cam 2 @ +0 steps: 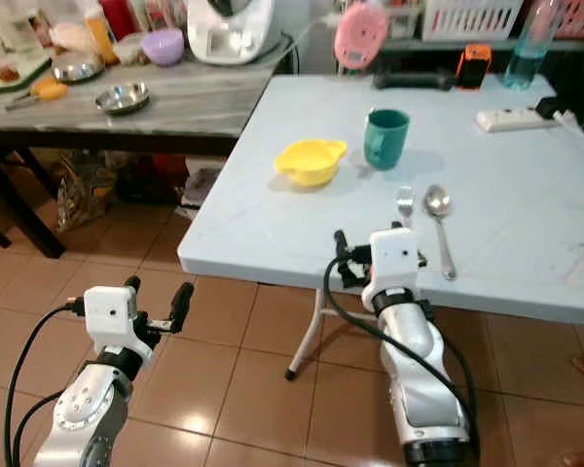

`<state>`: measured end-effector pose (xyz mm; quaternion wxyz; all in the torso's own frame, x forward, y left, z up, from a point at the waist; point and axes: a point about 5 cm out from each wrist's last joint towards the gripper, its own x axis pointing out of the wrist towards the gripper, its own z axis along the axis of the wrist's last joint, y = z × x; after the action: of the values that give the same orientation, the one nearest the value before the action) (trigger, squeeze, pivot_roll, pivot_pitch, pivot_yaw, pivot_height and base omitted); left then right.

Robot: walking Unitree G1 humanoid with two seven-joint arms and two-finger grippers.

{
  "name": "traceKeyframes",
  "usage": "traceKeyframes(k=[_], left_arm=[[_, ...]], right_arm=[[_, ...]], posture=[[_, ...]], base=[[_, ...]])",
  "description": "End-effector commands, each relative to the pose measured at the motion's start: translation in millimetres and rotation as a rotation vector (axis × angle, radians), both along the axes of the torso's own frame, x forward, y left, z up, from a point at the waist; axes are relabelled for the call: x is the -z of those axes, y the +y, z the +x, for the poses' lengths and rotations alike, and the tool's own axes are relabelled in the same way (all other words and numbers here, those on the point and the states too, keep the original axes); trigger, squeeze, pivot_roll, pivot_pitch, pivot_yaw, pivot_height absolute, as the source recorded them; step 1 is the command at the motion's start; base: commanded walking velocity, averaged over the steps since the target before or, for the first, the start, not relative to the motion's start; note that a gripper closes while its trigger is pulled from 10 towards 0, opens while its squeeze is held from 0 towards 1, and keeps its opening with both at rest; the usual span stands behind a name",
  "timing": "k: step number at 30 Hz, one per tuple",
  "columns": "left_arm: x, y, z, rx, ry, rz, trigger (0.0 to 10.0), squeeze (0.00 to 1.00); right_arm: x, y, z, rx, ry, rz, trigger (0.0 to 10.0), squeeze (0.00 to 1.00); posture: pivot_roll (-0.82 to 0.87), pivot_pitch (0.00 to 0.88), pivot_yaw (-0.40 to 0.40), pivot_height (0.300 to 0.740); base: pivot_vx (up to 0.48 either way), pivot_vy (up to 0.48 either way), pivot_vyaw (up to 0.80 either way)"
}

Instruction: Setting the table

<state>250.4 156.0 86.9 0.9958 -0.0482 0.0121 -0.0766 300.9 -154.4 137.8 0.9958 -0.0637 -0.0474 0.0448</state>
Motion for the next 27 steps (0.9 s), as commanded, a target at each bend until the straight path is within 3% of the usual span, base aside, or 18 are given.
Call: traceKeyframes(k=[1, 27], left_arm=[[-1.5, 7.6, -1.8, -0.013, -0.006, 0.006, 10.0, 0.0], [-2.8, -0.7, -0.3, 0.045, -0.015, -0.019, 10.0, 0.0]], right_arm=[[-2.5, 7.1, 0.7, -0.022, -0.01, 0.004, 10.0, 0.0], [-4.6, 2.8, -1.3, -0.002, -0.027, -0.01, 10.0, 0.0]], posture=[[-0.16, 0.066, 0.091, 0.74], [-0.18, 0.074, 0.103, 0.74]], base=[[0.0, 0.0, 0.0], [0.289, 0.0, 0.0]])
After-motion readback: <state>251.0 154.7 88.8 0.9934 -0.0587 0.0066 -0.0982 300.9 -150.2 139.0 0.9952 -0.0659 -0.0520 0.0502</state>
